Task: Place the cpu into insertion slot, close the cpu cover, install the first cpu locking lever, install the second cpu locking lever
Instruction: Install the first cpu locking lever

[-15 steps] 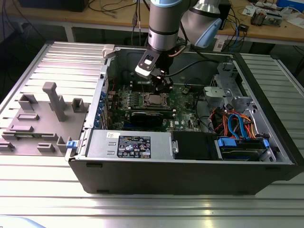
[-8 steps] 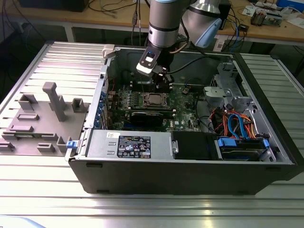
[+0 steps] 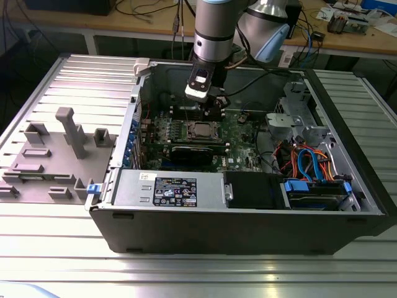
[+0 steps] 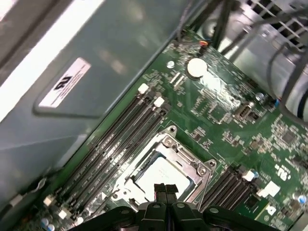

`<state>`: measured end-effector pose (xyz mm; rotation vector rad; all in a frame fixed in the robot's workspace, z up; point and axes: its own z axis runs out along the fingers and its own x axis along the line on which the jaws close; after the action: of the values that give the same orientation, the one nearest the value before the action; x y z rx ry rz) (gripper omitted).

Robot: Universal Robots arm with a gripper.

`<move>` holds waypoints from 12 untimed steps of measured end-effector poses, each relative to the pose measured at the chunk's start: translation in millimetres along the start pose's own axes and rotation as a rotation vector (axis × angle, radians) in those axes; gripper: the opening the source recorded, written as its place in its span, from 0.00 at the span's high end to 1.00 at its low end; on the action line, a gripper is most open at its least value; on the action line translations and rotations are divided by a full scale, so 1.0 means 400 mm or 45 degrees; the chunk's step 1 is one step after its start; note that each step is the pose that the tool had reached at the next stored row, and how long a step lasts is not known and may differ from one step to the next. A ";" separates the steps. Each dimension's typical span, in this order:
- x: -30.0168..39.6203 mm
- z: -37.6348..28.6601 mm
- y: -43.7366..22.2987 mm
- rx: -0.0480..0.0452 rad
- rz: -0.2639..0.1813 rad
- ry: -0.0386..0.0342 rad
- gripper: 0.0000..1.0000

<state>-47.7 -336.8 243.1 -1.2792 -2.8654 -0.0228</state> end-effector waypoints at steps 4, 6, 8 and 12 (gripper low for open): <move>0.000 0.000 0.000 0.001 -0.119 0.0014 0.89; 0.000 0.000 0.000 0.002 -0.183 0.0022 0.89; 0.000 0.000 0.000 0.002 -0.230 0.0027 0.89; 0.000 0.000 0.000 0.003 -0.336 0.0040 0.89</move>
<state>-47.7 -336.8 243.1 -0.8901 -3.0071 -0.0218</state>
